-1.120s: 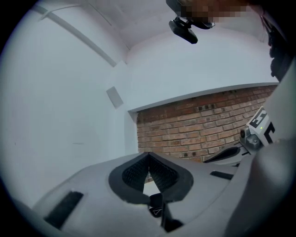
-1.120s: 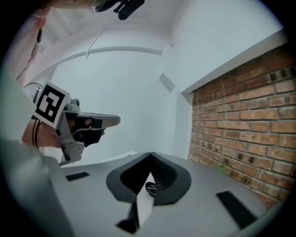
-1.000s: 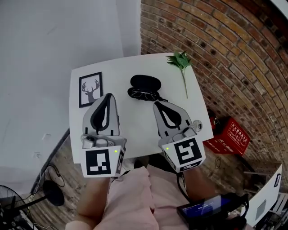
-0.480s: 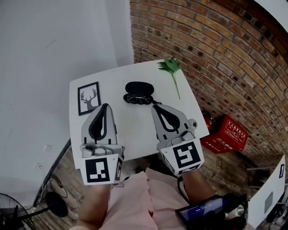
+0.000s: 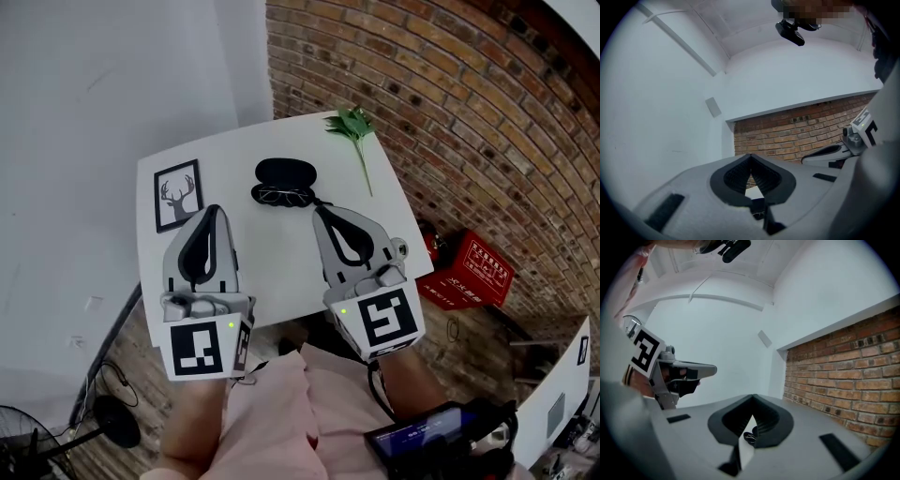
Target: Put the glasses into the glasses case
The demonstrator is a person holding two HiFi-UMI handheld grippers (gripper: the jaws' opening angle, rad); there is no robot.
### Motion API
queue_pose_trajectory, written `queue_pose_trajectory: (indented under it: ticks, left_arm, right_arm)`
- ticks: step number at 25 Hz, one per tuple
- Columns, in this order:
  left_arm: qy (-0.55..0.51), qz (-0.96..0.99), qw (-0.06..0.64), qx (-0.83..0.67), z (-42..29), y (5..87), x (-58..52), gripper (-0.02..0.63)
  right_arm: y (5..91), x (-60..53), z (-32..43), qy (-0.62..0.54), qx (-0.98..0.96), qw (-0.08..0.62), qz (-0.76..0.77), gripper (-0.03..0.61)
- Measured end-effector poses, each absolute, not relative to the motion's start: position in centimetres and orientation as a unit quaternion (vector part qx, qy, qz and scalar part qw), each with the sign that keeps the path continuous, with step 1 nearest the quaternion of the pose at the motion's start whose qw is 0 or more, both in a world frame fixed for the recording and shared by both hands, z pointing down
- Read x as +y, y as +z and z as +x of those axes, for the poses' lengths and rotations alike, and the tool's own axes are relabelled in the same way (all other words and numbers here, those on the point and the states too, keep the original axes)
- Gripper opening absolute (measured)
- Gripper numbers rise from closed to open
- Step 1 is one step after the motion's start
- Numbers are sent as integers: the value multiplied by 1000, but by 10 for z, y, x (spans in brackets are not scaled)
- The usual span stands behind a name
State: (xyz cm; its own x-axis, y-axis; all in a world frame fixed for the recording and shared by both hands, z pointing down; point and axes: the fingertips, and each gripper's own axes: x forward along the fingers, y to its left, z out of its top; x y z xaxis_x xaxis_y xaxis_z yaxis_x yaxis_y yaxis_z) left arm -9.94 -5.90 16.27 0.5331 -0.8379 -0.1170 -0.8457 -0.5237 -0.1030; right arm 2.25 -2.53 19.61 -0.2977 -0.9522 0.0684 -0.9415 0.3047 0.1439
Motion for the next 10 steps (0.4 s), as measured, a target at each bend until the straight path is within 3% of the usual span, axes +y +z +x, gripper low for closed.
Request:
queue_pose_trajectory:
  ticks: [10]
  left_arm:
    - [25, -874, 68, 480, -99, 167, -63, 5]
  right_arm:
    - [199, -27, 24, -37, -803, 74, 591, 3]
